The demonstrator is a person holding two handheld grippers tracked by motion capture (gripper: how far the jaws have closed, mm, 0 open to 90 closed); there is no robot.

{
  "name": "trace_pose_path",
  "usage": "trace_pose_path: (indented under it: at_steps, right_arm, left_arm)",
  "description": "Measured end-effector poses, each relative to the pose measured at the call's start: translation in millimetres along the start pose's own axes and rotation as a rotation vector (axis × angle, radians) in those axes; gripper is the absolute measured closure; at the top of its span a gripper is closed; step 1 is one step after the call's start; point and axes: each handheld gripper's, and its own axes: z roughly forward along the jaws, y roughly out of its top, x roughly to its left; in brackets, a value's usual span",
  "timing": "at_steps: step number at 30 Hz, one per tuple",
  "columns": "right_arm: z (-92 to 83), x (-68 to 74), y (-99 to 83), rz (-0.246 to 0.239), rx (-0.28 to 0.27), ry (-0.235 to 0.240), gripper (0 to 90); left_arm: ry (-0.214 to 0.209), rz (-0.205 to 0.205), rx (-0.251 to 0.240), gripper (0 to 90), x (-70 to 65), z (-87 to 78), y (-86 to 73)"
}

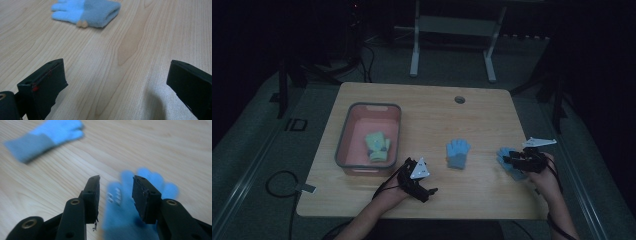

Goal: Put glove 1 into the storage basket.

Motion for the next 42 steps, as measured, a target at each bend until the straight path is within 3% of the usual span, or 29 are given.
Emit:
trace_pose_path:
  at_steps: [3, 7, 9, 15, 16, 17, 23, 25, 29, 33, 34, 36, 40, 42]
  right_arm:
    - [2.0, -12.7, -9.2, 0.04, 0.013, -0.006, 58.3]
    - [6.7, -23.4, -20.1, 0.041, 0.037, -0.046, 58.1]
    - [9.1, -26.3, -25.1, 0.04, 0.049, -0.042, 58.5]
    - [9.7, -22.6, -29.0, 0.014, 0.038, -0.057, 68.1]
    - [10.0, -20.9, -27.4, 0.029, 0.049, -0.061, 77.7]
    - [10.2, -20.4, -26.5, 0.046, 0.056, -0.065, 80.0]
    - [10.9, -15.5, -20.4, 0.087, 0.087, -0.104, 84.9]
    - [8.2, -11.0, -17.3, 0.108, 0.07, -0.121, 85.3]
    - [-5.2, 6.6, -3.3, 0.175, -0.029, -0.129, 85.3]
    - [-12.9, 22.8, 10.8, 0.198, -0.087, -0.146, 85.2]
    - [-15.8, 33.2, 19.3, 0.243, -0.129, -0.172, 85.2]
    - [-16.0, 41.2, 24.6, 0.282, -0.154, -0.201, 85.1]
    - [-10.4, 49.9, 29.4, 0.336, -0.162, -0.231, 85.1]
    - [-0.1, 57.6, 30.8, 0.352, -0.136, -0.258, 85.1]
  left_arm:
    - [0.0, -0.001, 0.001, 2.5, 0.1, 0.1, -0.2]
    - [-0.001, 0.001, 0.0, 2.5, -0.1, 0.0, -0.3]
    - [-0.002, -0.002, 0.001, 2.5, 0.0, 0.1, -0.5]
    - [0.001, 0.001, 0.002, 2.5, -0.3, 0.8, -0.9]
    - [0.002, 0.002, 0.002, 2.5, -0.3, 0.8, -0.8]
    - [0.002, 0.002, 0.002, 2.5, -0.3, 0.8, -0.8]
    - [0.004, 0.005, 0.005, 2.5, -0.6, 1.3, -1.0]
    - [0.003, 0.007, 0.004, 2.5, -0.8, 1.1, -1.0]
    - [0.005, 0.006, 0.004, 2.6, 0.2, 1.3, -1.0]
    - [0.005, 0.007, -0.001, 2.6, -0.5, 0.9, -1.0]
    - [0.004, 0.01, 0.0, 2.6, -0.8, 0.9, -0.9]
    - [0.006, 0.011, -0.001, 2.6, -1.3, 1.0, -0.8]
    - [0.005, 0.01, -0.001, 2.5, -0.8, 0.8, -0.7]
    - [0.004, 0.01, -0.003, 2.6, -1.0, 0.5, -0.6]
